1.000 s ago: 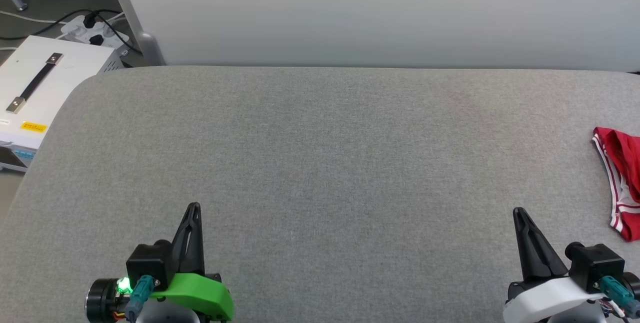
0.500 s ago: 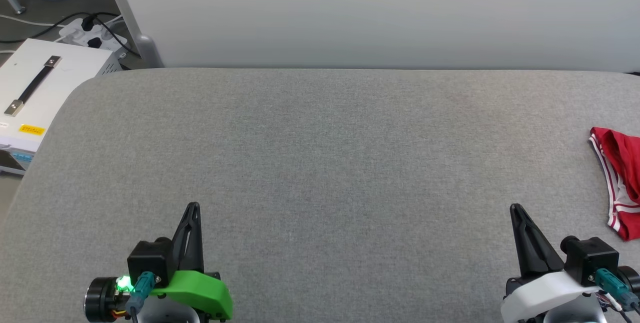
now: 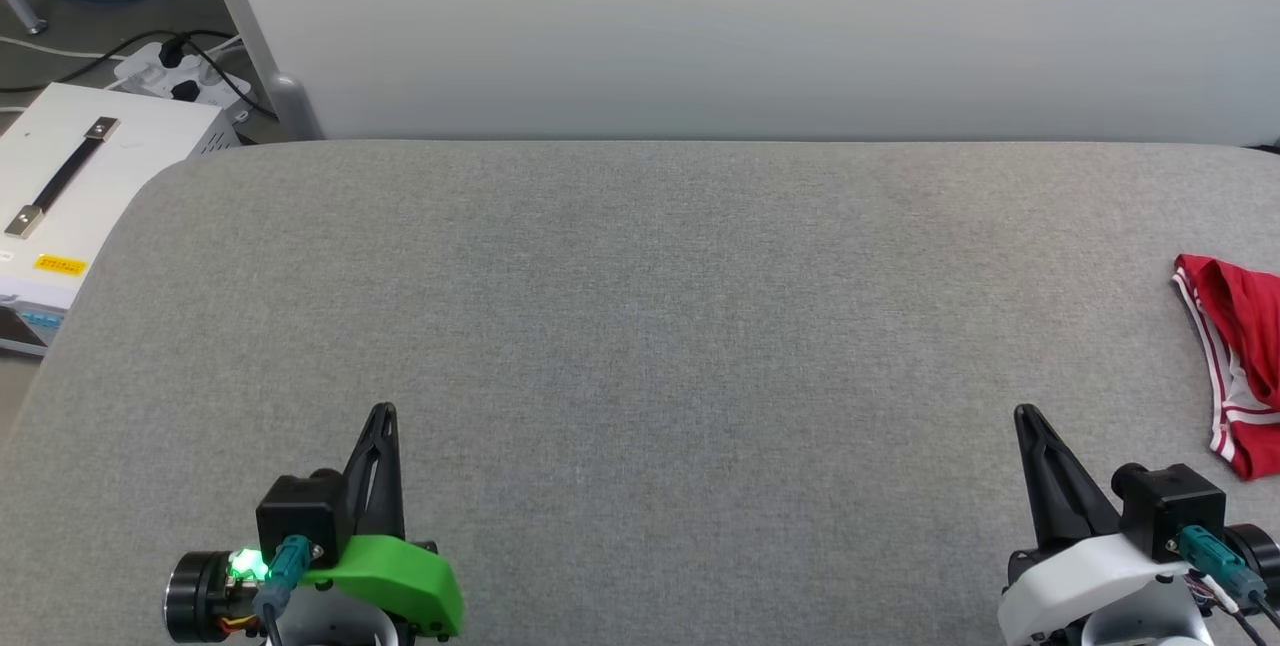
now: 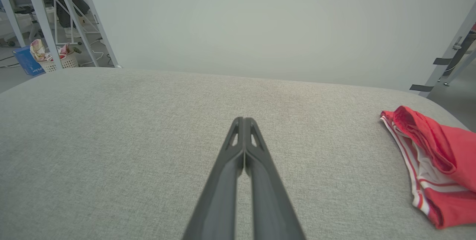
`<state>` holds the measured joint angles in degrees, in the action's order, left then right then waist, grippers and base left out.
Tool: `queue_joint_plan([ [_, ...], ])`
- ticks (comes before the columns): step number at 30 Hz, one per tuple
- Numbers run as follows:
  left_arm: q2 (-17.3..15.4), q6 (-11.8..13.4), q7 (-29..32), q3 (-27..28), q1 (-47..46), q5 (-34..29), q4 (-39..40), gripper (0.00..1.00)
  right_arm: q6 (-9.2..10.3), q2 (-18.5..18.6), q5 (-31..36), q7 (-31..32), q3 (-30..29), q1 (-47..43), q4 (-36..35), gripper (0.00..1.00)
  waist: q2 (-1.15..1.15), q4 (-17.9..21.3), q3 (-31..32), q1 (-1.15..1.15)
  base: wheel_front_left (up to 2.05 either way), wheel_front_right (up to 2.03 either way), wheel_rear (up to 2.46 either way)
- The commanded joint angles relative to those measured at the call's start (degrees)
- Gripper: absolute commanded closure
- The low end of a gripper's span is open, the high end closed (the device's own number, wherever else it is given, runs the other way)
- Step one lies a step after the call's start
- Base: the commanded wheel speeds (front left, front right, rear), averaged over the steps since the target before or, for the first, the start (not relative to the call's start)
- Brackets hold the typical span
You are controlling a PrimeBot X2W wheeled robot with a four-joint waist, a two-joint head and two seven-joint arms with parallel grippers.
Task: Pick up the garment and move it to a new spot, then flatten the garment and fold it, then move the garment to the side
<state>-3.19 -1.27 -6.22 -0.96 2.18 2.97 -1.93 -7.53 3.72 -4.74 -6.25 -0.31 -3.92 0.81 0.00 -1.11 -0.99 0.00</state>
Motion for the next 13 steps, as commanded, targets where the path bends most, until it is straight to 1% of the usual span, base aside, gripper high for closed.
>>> queue_joint_plan([
  [1, 0.2, 0.3, 0.4, 0.3, -1.1, -0.4, 0.3, 1.0, 0.03, -0.2, 0.6, 0.3, 0.1, 1.2, -0.3, 1.0, 0.0, 0.0, 0.0, 0.0, 0.0, 0.0, 0.0],
  [13, 0.2, 0.5, 1.8, 0.4, -1.4, -1.0, 0.6, 1.0, 0.03, -0.3, 1.6, 1.7, 0.1, 1.8, -0.4, 1.0, 0.0, 0.3, 0.3, 0.0, 0.0, 0.0, 0.0],
])
